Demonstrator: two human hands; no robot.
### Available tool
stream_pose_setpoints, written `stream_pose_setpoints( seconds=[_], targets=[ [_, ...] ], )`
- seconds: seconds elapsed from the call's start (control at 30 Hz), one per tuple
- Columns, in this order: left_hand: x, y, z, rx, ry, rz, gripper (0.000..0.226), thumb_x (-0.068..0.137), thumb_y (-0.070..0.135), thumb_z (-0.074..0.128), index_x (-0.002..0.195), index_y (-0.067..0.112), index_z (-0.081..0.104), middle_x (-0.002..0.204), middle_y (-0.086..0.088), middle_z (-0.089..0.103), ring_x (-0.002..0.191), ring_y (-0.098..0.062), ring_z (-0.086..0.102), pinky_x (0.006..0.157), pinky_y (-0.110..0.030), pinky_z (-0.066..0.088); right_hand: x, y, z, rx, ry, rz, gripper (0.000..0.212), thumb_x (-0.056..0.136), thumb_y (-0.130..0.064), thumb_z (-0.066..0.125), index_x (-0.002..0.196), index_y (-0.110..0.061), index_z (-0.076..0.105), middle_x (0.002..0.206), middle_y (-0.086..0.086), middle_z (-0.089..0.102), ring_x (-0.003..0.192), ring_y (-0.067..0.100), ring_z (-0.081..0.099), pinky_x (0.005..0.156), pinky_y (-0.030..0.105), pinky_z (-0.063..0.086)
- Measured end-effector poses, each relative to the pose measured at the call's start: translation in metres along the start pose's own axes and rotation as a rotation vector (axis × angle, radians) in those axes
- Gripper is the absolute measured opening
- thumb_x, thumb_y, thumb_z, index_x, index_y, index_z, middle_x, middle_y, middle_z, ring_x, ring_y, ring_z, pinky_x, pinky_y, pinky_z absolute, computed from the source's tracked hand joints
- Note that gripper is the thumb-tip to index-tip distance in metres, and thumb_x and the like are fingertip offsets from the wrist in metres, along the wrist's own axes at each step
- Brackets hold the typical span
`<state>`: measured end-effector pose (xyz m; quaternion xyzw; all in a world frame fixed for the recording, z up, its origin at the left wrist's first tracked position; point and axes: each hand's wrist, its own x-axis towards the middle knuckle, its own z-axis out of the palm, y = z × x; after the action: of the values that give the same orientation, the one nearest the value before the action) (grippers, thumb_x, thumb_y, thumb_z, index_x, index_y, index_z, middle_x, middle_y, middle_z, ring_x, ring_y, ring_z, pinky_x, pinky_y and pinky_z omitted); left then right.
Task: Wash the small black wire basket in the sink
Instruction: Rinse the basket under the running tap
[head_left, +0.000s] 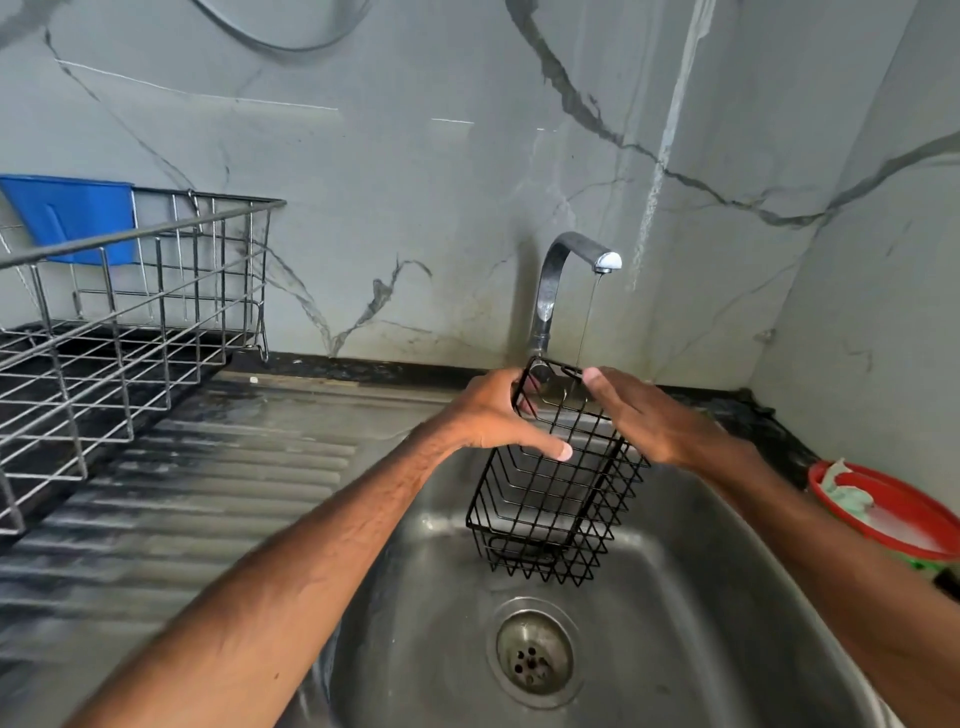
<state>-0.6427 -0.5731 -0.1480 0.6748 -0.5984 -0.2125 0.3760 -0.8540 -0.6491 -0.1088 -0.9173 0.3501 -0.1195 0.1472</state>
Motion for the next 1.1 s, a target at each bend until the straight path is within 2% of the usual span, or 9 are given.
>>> stream_pose_setpoints(
  seconds=[0.2,0.3,0.37,0.6,0.7,0.8,0.9,1.0,1.1],
  targets=[
    [-0.002,0.001,-0.007,0.015,-0.035,0.038,0.069,0.054,0.040,0.103,0.108,0.040,0.061,0.104,0.018,0.070,0.098,-0.007,0.068,0.082,-0.022,0.053,0.004,-0.041,0.020,-0.049,0.061,-0.264,0.077,0.100,-0.072,0.008,0.146,-0.019,0.040,0.148,0.009,0.046,0.136,0.025,0.045,0.114,0.054,0.037],
    [-0.003,-0.003,-0.014,0.063,-0.035,0.024,0.120,0.037,0.059,0.097,0.141,0.024,0.049,0.127,0.011,0.065,0.114,-0.012,0.065,0.098,-0.030,0.055,0.006,-0.048,0.027,-0.137,0.020,-0.326,0.084,0.098,-0.073,0.006,0.158,-0.017,0.023,0.164,0.007,0.027,0.153,0.022,0.021,0.125,0.052,0.018],
    [-0.004,-0.004,-0.016,0.103,-0.035,-0.003,0.128,0.037,0.061,0.099,0.146,0.023,0.043,0.128,0.011,0.063,0.115,-0.012,0.063,0.102,-0.034,0.055,0.005,-0.046,0.023,-0.099,0.055,-0.332,0.074,0.103,-0.066,0.011,0.159,-0.019,0.024,0.164,0.007,0.029,0.151,0.020,0.025,0.122,0.051,0.024],
    [-0.010,0.000,-0.021,0.100,-0.025,-0.029,0.085,0.054,0.055,0.100,0.117,0.026,0.052,0.108,0.005,0.071,0.100,-0.012,0.070,0.086,-0.030,0.055,-0.004,-0.002,0.002,0.071,0.027,-0.012,0.070,0.105,-0.060,0.010,0.156,-0.018,0.033,0.161,0.009,0.035,0.148,0.025,0.032,0.118,0.043,0.024],
    [-0.011,0.006,-0.021,0.167,0.008,-0.018,0.087,0.050,0.067,0.097,0.112,0.027,0.052,0.108,0.006,0.068,0.096,-0.011,0.067,0.078,-0.029,0.052,-0.007,0.002,0.010,0.064,0.118,0.017,0.078,0.104,-0.064,0.010,0.132,-0.008,0.055,0.129,0.015,0.062,0.120,0.030,0.058,0.108,0.050,0.043],
    [-0.014,0.013,-0.023,0.202,0.011,-0.002,0.076,0.055,0.068,0.094,0.110,0.027,0.061,0.100,0.008,0.073,0.083,-0.009,0.072,0.072,-0.031,0.058,-0.005,-0.016,0.022,-0.035,0.185,-0.093,0.073,0.100,-0.072,0.007,0.114,-0.019,0.055,0.108,0.001,0.063,0.100,0.017,0.057,0.098,0.057,0.047],
    [-0.016,0.019,-0.027,0.165,-0.018,-0.028,0.037,0.077,0.045,0.090,0.095,0.022,0.068,0.087,-0.001,0.078,0.066,-0.018,0.078,0.063,-0.038,0.066,0.000,-0.045,0.031,-0.001,0.160,-0.211,0.078,0.101,-0.071,0.012,0.133,-0.011,0.050,0.121,0.011,0.064,0.110,0.023,0.060,0.102,0.055,0.046],
    [-0.017,0.024,-0.036,0.174,0.035,-0.085,0.018,0.088,0.023,0.079,0.090,0.008,0.070,0.084,-0.011,0.077,0.059,-0.024,0.077,0.050,-0.033,0.061,0.000,-0.062,0.032,0.062,0.179,-0.301,0.067,0.105,-0.060,0.022,0.145,-0.010,0.043,0.141,0.016,0.054,0.129,0.026,0.051,0.110,0.036,0.037],
    [-0.018,0.031,-0.042,0.121,0.079,-0.134,0.034,0.087,0.031,0.085,0.093,0.002,0.067,0.082,-0.012,0.078,0.059,-0.027,0.077,0.057,-0.040,0.065,-0.003,-0.052,0.031,0.057,0.197,-0.382,0.063,0.108,-0.053,0.024,0.158,-0.016,0.023,0.160,0.012,0.035,0.148,0.022,0.033,0.118,0.034,0.028]
  ],
)
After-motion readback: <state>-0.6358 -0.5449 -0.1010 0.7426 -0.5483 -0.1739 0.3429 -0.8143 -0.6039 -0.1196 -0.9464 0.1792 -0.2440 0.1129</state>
